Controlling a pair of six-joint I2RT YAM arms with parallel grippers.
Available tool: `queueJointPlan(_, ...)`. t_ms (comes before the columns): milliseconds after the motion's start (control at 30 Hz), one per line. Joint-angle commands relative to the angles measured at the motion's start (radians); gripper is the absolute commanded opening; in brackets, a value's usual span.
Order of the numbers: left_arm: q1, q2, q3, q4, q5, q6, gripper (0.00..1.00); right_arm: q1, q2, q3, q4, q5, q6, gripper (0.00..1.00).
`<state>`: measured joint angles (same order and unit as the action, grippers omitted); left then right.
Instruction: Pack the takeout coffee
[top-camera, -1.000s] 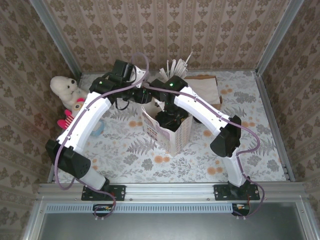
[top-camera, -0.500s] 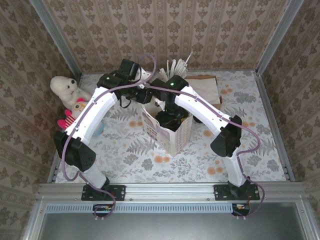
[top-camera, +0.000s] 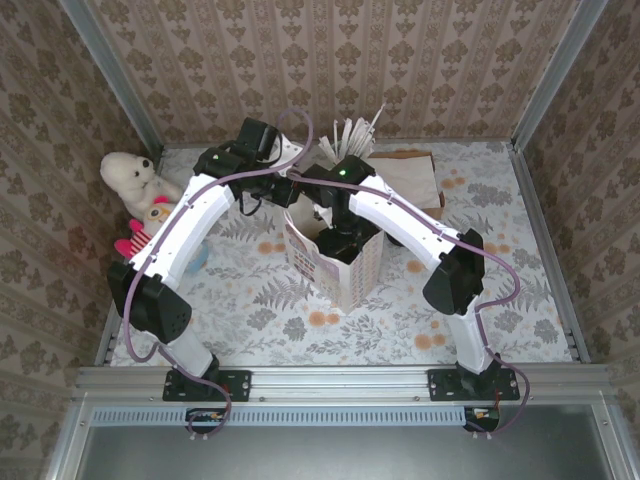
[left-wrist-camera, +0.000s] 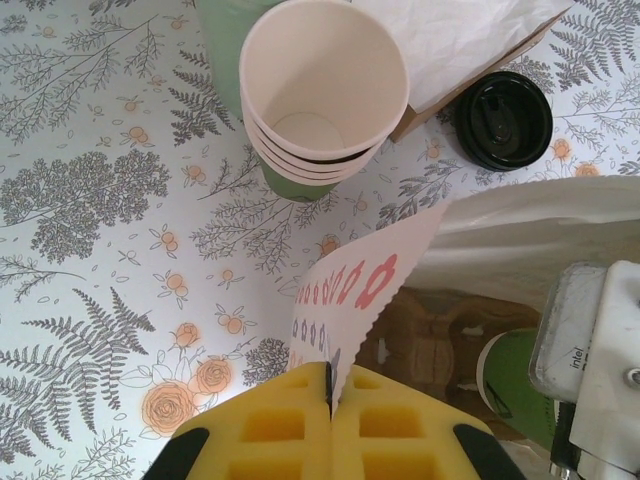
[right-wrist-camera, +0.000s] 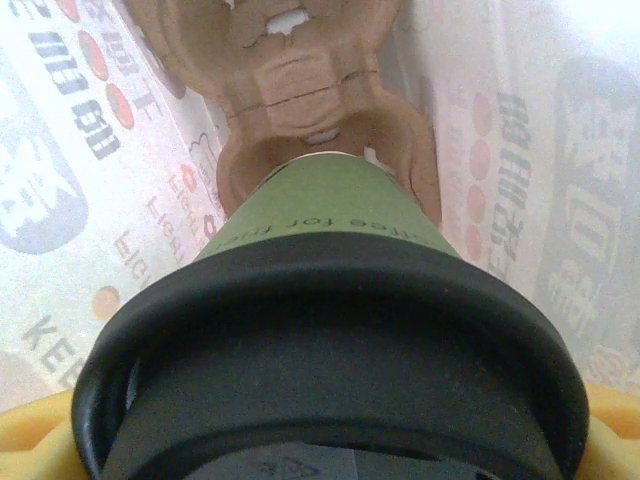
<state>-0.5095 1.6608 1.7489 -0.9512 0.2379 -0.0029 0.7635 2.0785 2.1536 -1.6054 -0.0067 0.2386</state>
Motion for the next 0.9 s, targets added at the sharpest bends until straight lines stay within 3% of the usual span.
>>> queueJointPlan(0,0.018,-0.026,-0.002,-0.013,-0.008,0.014,0.00,0.004,-0.028,-0.024,-0.179,0.010,0.007,0.45)
queueJointPlan(267,0.032,-0.025,0.022,-0.040,-0.025,0.023,0.00,0.004,-0.036,-0.024,-0.163,-0.018,-0.006,0.45)
queueJointPlan(433,0.023,-0.022,0.049,-0.053,0.039,0.007,0.00,0.006,-0.041,-0.035,-0.138,-0.041,-0.005,0.45)
queueJointPlan(867,0.014,-0.012,0.053,-0.050,-0.003,-0.014,0.00,0.006,-0.033,-0.001,-0.119,-0.058,-0.002,0.44)
